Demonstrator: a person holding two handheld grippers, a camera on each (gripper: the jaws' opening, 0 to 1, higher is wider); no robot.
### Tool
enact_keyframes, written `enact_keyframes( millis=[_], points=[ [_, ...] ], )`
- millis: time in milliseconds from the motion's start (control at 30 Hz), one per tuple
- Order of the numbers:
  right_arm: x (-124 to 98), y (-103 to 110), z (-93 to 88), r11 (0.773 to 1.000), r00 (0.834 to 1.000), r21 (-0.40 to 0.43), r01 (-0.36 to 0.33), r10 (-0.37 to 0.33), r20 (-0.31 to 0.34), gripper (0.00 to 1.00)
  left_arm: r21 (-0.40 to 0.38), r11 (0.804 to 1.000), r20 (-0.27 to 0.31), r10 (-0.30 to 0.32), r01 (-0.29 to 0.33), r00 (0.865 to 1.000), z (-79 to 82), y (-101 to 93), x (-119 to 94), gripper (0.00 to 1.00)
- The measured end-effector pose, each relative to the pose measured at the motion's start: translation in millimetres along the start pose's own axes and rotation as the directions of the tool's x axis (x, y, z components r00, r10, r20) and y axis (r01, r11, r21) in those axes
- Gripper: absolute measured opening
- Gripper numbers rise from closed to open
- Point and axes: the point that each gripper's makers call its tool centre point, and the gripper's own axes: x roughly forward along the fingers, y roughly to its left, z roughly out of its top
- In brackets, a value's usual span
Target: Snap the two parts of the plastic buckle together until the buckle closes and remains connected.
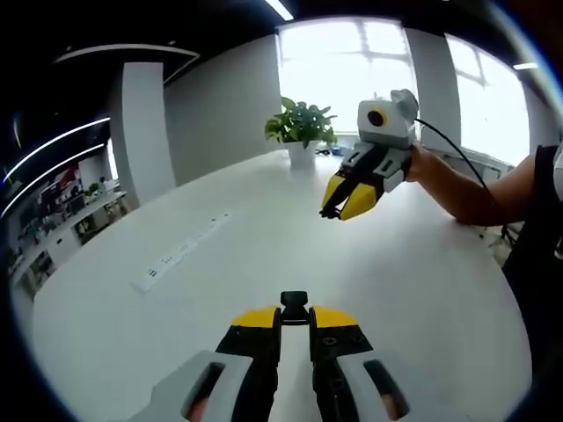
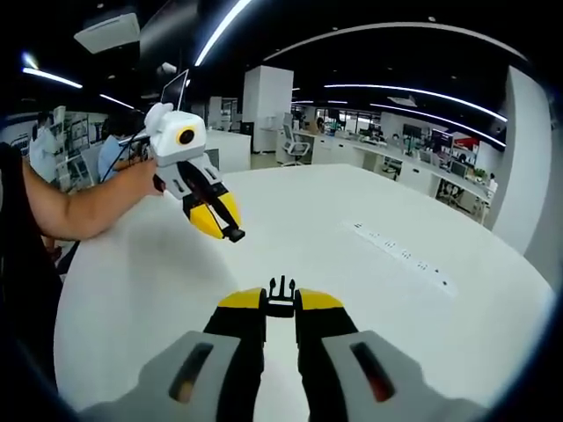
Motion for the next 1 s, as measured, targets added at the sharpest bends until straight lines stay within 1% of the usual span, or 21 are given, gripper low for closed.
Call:
enact_keyframes(
  millis=[600, 1000],
  points=[
    [-5, 10, -4.0, 1.0, 1.0, 0.0, -0.007, 0.007, 0.002, 0.11, 0.0, 1.0, -0.016, -0.005, 0.005, 1.0, -8.5, -12.7, -2, 0.1],
    [-7, 17, -7.3, 1.0, 1.0, -0.003, -0.015, 0.015, -0.001, 0.11, 0.003, 1.0, -0.028, -0.007, 0.007, 1.0, -13.2, -17.8, -3, 0.1]
  ],
)
